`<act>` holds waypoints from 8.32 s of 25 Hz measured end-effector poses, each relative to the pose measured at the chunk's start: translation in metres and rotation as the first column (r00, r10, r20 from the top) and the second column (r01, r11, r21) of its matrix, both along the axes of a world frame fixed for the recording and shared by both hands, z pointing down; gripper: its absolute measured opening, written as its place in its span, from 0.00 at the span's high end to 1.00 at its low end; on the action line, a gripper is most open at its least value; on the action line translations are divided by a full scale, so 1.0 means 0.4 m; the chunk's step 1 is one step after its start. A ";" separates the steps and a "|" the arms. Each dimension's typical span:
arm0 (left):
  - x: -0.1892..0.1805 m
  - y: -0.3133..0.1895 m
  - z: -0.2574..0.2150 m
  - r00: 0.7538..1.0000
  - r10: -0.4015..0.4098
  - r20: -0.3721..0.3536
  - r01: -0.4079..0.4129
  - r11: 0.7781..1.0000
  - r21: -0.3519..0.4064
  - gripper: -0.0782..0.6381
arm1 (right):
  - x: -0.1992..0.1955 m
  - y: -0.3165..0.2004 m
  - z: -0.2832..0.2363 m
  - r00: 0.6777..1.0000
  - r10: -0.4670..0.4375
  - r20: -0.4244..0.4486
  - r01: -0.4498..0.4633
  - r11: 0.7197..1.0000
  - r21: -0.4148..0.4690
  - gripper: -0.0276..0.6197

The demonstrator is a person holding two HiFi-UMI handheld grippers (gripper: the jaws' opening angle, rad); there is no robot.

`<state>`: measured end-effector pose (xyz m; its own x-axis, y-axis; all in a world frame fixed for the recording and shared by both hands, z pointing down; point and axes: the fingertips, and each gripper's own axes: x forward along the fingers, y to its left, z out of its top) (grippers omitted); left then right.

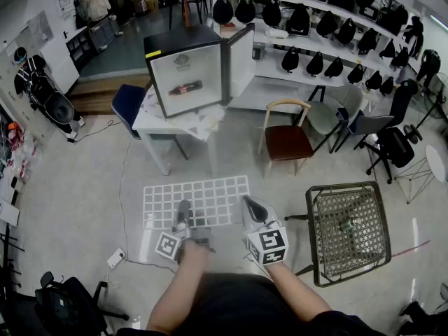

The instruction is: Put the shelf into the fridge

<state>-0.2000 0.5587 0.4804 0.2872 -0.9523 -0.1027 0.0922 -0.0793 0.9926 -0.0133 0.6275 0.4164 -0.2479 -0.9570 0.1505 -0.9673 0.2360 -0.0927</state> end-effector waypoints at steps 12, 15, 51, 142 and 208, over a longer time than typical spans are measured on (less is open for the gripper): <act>0.104 0.023 0.050 1.000 0.016 -0.005 -0.016 1.000 0.003 0.85 | 0.101 0.056 0.002 1.000 0.001 -0.021 -0.001 1.000 0.030 0.95; 0.114 0.005 0.058 1.000 0.019 0.006 -0.019 1.000 -0.014 0.85 | 0.105 0.032 0.008 1.000 -0.004 -0.021 0.004 1.000 0.025 0.95; 0.206 -1.099 0.073 0.995 0.100 0.030 -0.099 0.994 -0.050 0.85 | 0.223 -1.059 0.013 0.987 0.135 -0.083 -0.140 0.988 -0.064 0.95; 0.342 -1.870 0.185 0.975 -0.219 -0.025 0.218 0.975 -0.054 0.85 | 0.303 -1.936 0.173 0.966 -0.257 0.004 0.254 0.952 -0.170 0.95; 0.326 -1.911 0.217 0.970 -0.238 0.053 0.242 0.965 -0.105 0.85 | 0.289 -1.951 0.183 0.979 -0.205 -0.017 0.198 0.962 -0.188 0.95</act>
<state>-0.0694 -0.2056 0.5671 0.0504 -0.9986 0.0129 0.0446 0.0152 0.9989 0.1024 -0.1530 0.4896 -0.4240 -0.8425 0.3322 -0.9050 0.4085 -0.1190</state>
